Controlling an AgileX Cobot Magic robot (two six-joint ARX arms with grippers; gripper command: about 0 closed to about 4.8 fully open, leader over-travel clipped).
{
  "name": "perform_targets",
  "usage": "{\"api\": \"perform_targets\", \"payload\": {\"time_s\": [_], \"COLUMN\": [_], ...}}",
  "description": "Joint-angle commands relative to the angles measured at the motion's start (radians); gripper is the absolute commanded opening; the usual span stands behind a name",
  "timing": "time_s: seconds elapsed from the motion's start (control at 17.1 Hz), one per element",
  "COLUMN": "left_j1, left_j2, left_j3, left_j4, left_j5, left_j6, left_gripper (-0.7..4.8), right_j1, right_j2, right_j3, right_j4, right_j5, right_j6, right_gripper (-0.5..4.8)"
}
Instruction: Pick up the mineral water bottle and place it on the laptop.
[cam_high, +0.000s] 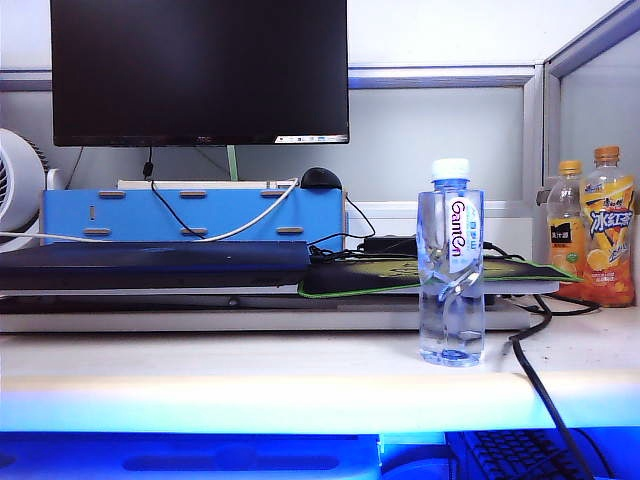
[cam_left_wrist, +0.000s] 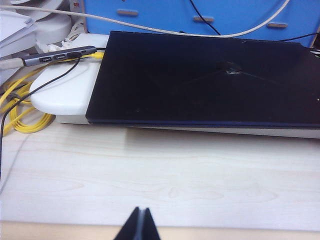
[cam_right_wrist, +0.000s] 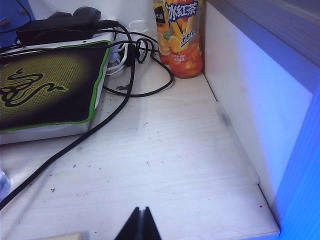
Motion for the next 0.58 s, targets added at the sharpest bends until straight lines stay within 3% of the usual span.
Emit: {"api": "perform_targets", "payload": {"time_s": [0.06,0.53,0.58], "left_j1": [0.0,0.0,0.0], "left_j2": [-0.001,-0.001,-0.001], "left_j3": [0.001,0.001,0.001], "left_j4": [-0.003,-0.003,-0.003], "left_j5": [0.003,0.003,0.003], "left_j6": [0.001,0.001,0.001], "left_gripper": [-0.02,-0.02,-0.02], "right_j1": [0.0,0.0,0.0], "right_j2": [0.0,0.0,0.002], "right_j3": [-0.002,-0.002,-0.002], "right_j4": [0.003,0.005,-0.001], "right_j5": [-0.003,0.007,0.006], "right_j6": [0.006,0.059,0.054], "right_gripper": [-0.05,0.05,1.18]}}
